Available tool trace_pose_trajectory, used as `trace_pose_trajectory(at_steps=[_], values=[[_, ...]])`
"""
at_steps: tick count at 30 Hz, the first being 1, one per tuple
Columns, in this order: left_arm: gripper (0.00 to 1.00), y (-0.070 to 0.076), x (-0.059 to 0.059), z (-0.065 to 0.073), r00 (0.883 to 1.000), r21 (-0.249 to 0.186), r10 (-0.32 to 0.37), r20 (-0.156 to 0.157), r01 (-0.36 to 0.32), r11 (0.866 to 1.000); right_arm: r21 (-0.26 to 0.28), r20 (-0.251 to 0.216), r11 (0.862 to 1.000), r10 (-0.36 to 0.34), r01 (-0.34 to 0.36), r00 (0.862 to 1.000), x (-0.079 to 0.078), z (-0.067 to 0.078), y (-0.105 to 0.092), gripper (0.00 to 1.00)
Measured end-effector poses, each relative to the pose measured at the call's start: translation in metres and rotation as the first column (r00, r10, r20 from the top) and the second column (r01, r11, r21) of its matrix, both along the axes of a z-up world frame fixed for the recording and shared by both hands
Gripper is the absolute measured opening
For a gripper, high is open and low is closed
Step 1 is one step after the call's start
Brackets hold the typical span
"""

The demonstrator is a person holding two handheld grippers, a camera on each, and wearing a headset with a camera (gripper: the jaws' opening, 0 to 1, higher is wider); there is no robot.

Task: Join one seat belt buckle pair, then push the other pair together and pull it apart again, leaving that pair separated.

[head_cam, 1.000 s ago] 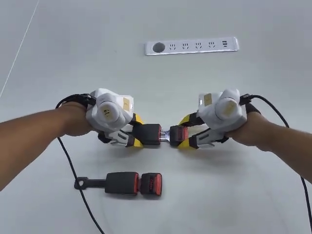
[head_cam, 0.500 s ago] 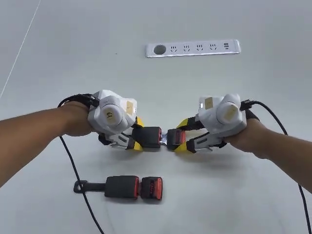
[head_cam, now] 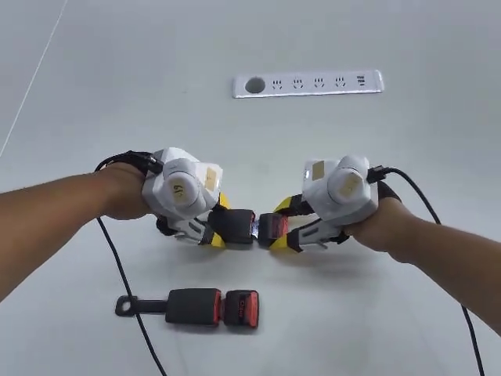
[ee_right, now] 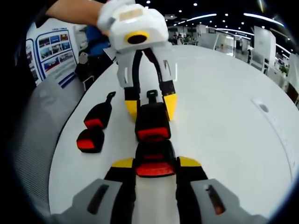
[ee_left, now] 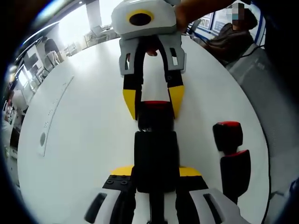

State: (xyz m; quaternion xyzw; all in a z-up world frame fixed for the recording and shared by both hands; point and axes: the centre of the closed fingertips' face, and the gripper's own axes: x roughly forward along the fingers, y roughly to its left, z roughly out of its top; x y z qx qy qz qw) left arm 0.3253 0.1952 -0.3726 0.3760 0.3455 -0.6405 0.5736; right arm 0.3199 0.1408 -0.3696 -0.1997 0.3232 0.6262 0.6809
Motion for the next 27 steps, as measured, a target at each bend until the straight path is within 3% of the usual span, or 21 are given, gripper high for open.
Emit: trace_pose_trajectory(at_steps=[9, 14, 27], values=[[0.33, -0.0037, -0.0024, 0.0023, 1.000, 0.006, -0.011, 0.005, 0.011, 1.000, -0.043, 0.009, 0.999, 0.026, -0.026, 1.000, 0.0009, -0.0012, 0.0017, 0.31], [0.34, -0.0010, 0.0020, -0.0009, 1.000, -0.003, -0.007, 0.001, 0.007, 1.000, -0.079, 0.013, 0.996, 0.040, -0.039, 0.999, 0.0012, -0.0017, 0.0018, 0.31], [0.34, -0.0009, 0.0031, -0.0026, 1.000, 0.011, -0.014, 0.008, 0.014, 1.000, -0.119, 0.018, 0.992, 0.040, -0.037, 0.999, -0.0003, -0.0034, -0.0031, 0.32]])
